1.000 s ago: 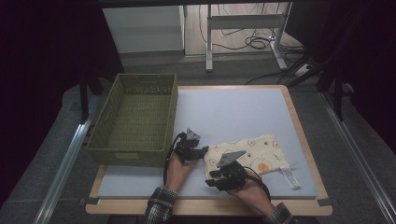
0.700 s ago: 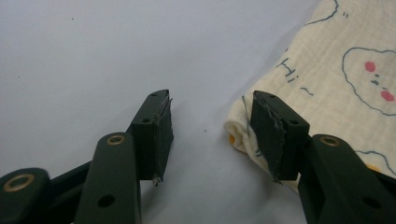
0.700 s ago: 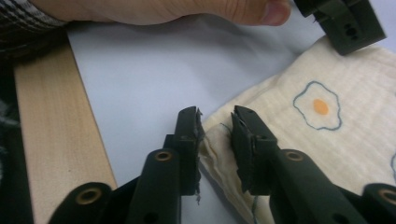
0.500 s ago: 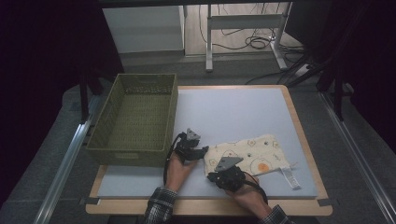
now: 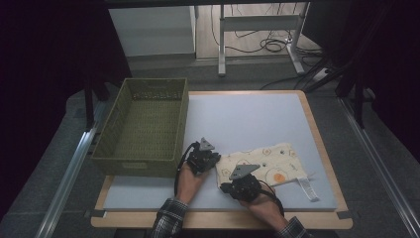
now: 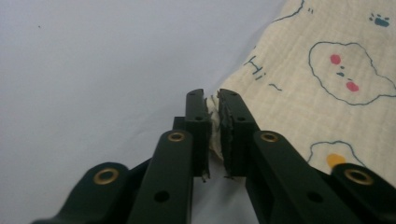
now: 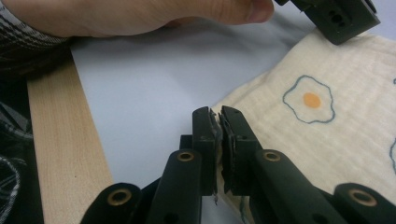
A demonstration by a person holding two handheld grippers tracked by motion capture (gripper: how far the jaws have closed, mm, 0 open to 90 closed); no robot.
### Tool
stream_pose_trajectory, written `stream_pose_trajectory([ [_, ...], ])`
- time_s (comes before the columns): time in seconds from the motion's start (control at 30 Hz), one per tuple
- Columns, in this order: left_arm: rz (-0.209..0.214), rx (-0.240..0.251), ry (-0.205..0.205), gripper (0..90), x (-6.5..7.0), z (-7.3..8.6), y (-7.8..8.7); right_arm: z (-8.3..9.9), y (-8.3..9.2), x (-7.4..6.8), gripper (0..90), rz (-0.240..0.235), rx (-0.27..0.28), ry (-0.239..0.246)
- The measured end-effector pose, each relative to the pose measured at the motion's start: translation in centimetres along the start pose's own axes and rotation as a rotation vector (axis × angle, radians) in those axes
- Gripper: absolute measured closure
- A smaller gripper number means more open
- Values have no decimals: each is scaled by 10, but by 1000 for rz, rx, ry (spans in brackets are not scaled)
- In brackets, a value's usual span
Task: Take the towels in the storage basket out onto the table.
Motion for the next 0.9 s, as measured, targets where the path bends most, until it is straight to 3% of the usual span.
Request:
stream_pose_trajectory([
  [0.1,-20,6,-13,854,3,-1,0,0,3,-1,850,-13,4,-8],
  [0.23,19,51,21,860,5,-9,4,-4,11,2,850,-32,31,-30],
  [0.4,20,69,-3,858,12,-27,10,-9,27,5,849,-17,57,-23],
  [0.67,44,92,-34,856,25,-54,6,-9,59,22,849,38,103,-31],
  [0.9,69,103,-62,852,37,-77,-9,3,85,47,849,95,124,-80],
])
Point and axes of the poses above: each handheld gripper's, and its own axes: y roughly backward along the jaws, z roughly out of its underside, x roughly to its right, the point moved 8 cm from there along -y, roughly forward along the jaws, and after that the axes turned 3 degrees about z, right-handed, at the moved point
